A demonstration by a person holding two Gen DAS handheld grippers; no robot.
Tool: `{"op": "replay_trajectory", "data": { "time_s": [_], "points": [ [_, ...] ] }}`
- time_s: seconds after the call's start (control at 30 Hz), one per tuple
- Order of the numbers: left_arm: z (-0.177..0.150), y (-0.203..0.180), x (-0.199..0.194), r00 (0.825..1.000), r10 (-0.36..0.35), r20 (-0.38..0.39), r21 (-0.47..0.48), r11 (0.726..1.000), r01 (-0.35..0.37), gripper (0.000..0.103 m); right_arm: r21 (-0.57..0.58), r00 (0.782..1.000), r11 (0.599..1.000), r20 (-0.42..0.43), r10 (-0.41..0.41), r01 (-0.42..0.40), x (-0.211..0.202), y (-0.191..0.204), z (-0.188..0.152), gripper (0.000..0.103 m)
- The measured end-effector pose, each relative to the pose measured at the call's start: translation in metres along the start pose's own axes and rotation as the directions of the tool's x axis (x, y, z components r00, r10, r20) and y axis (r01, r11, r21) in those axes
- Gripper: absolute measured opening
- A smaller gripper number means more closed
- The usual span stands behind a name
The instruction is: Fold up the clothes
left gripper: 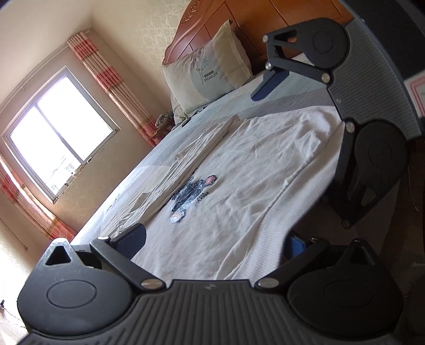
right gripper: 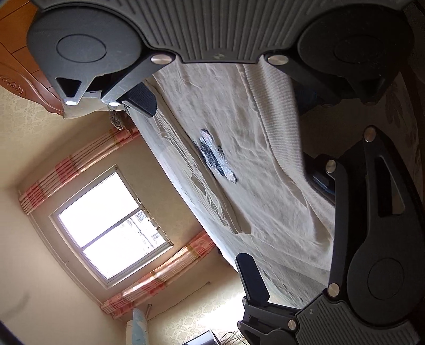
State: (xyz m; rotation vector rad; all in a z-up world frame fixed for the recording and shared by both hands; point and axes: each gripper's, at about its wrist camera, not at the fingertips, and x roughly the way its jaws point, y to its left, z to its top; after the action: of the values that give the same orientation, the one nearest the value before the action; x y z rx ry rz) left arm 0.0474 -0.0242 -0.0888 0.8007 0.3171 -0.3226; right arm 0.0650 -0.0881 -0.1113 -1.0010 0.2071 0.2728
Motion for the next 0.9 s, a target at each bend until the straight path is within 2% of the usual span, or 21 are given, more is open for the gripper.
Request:
{"op": "replay_trajectory", "data": {
  "time_s": [0.1, 0.2, 0.37, 0.47, 0.57, 0.67, 0.73, 0.8, 0.9],
  "points": [
    [-0.006, -0.004, 0.001, 1.0, 0.012, -0.01, 0.017, 1.0, -0.012, 0.102, 0.005, 0.999, 1.0, -0.031, -0.029, 0.03, 0.002, -0.009, -0.008, 0.103],
    [0.003, -0.005, 0.007, 1.0, 0.027, -0.012, 0.023, 0.999, -0.026, 0.102, 0.046, 0.999, 0.999, -0.039, -0.027, 0.029, 0.0, -0.017, -0.01, 0.103],
    [0.007, -0.014, 0.017, 0.995, 0.092, -0.024, 0.139, 0.986, -0.088, 0.102, 0.068, 0.999, 0.996, -0.014, -0.049, 0.05, 0.003, -0.02, -0.006, 0.103],
    [-0.006, -0.009, 0.014, 0.987, 0.153, -0.059, 0.214, 0.967, -0.137, 0.102, 0.059, 0.999, 0.997, -0.031, -0.04, 0.042, 0.006, -0.02, -0.012, 0.103],
    [-0.023, 0.001, 0.01, 0.97, 0.217, -0.106, 0.28, 0.943, -0.18, 0.102, 0.048, 0.997, 0.998, -0.061, -0.042, 0.045, 0.009, -0.023, -0.024, 0.103],
    [-0.034, 0.011, 0.01, 0.957, 0.254, -0.143, 0.288, 0.935, -0.205, 0.102, 0.051, 0.995, 0.998, -0.092, -0.038, 0.043, 0.01, -0.025, -0.035, 0.103],
    [-0.035, 0.012, 0.011, 0.956, 0.255, -0.144, 0.29, 0.935, -0.205, 0.102, 0.059, 0.995, 0.997, -0.089, -0.041, 0.046, 0.009, -0.025, -0.039, 0.103],
    [-0.036, 0.003, 0.012, 0.954, 0.275, -0.119, 0.346, 0.912, -0.22, 0.102, 0.044, 0.995, 0.997, -0.089, -0.052, 0.056, 0.009, -0.021, -0.038, 0.103],
    [-0.039, -0.012, 0.014, 0.95, 0.305, -0.06, 0.45, 0.858, -0.247, 0.102, -0.037, 0.993, 0.995, -0.07, -0.092, 0.09, 0.009, -0.01, -0.037, 0.103]
  ]
}}
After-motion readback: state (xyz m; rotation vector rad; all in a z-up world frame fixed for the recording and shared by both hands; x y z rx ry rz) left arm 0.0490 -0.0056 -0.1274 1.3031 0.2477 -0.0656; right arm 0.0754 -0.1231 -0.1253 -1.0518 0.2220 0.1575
